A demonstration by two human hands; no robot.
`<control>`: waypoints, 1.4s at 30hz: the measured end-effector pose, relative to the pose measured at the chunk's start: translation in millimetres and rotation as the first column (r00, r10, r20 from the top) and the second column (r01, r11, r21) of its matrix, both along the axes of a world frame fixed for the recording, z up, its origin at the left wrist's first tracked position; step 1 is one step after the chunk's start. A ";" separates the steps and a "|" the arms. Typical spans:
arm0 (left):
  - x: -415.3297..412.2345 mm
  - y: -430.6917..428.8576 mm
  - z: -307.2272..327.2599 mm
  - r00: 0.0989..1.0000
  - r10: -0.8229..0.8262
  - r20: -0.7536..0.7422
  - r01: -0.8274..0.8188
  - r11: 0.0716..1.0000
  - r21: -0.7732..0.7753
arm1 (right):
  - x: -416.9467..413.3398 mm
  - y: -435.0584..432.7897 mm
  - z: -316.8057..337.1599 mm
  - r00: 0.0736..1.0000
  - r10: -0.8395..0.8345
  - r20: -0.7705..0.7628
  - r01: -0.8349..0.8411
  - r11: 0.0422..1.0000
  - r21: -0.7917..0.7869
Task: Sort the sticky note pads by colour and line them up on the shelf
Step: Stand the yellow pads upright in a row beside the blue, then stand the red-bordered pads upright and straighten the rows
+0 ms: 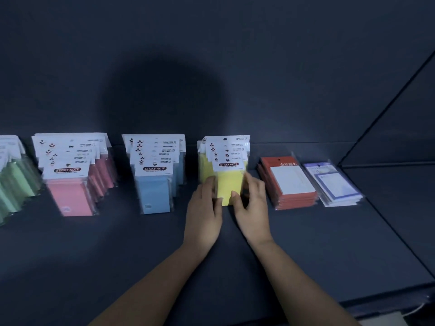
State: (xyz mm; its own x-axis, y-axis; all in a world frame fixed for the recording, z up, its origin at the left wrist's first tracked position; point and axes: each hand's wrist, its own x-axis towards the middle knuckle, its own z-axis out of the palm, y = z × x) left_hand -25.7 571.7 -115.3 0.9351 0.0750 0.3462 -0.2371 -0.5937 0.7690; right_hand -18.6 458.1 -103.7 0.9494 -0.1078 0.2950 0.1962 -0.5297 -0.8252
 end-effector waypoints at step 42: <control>21.3 -145.7 58.4 0.756 -0.221 -0.617 -0.383 0.615 -0.689 | 12.1 -156.6 28.2 0.919 0.147 -0.366 0.031 0.898 0.439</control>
